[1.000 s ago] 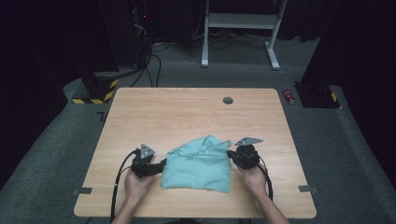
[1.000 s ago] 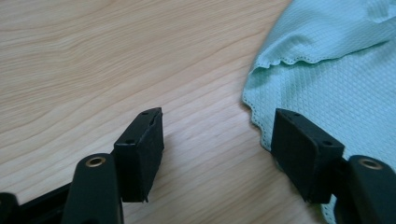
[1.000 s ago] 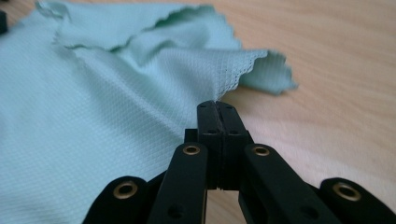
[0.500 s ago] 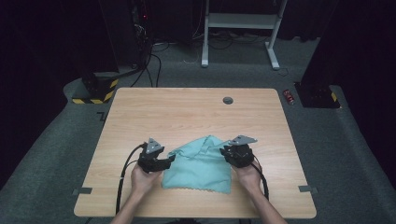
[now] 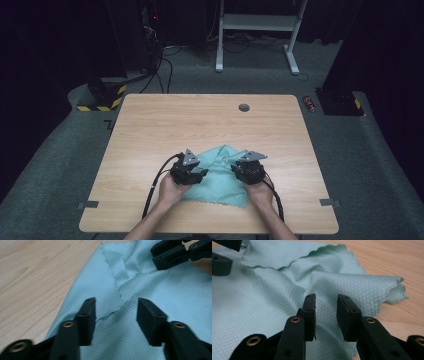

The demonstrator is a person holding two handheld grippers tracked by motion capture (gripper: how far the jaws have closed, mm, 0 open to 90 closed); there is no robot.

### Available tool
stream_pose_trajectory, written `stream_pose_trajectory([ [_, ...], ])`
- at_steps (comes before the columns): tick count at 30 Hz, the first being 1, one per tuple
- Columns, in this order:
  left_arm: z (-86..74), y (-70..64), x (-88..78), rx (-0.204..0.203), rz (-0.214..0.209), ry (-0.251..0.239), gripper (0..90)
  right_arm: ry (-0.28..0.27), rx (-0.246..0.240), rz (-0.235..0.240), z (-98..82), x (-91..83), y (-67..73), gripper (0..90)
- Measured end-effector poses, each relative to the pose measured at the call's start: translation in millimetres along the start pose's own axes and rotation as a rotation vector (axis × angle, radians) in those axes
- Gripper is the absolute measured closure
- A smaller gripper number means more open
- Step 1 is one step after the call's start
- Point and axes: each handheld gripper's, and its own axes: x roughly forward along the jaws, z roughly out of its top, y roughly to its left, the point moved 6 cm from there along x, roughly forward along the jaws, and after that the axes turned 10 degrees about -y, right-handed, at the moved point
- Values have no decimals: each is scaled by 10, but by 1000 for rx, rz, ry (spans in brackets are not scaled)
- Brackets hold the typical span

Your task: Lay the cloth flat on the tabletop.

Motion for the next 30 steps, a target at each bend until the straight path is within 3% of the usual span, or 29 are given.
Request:
stream_pose_trajectory([
  [6,8,-8,69,27,5,48,828,-10,-45,-12,-18,8,24,674],
  [8,51,0,66,19,5,45,890,-7,-34,-8,-20,4,29,672],
  [14,218,74,56,-5,10,36,900,-7,-31,-5,-21,4,30,667],
  [19,322,262,45,-53,34,25,900,-6,-33,-4,-21,4,31,664],
  [24,374,564,44,-134,90,10,900,-7,-37,-9,-21,5,34,658],
  [27,381,721,65,-122,158,22,900,-5,-38,-6,-18,10,30,654],
  [30,372,873,101,-156,204,33,900,-5,-38,-6,-15,15,30,653],
])
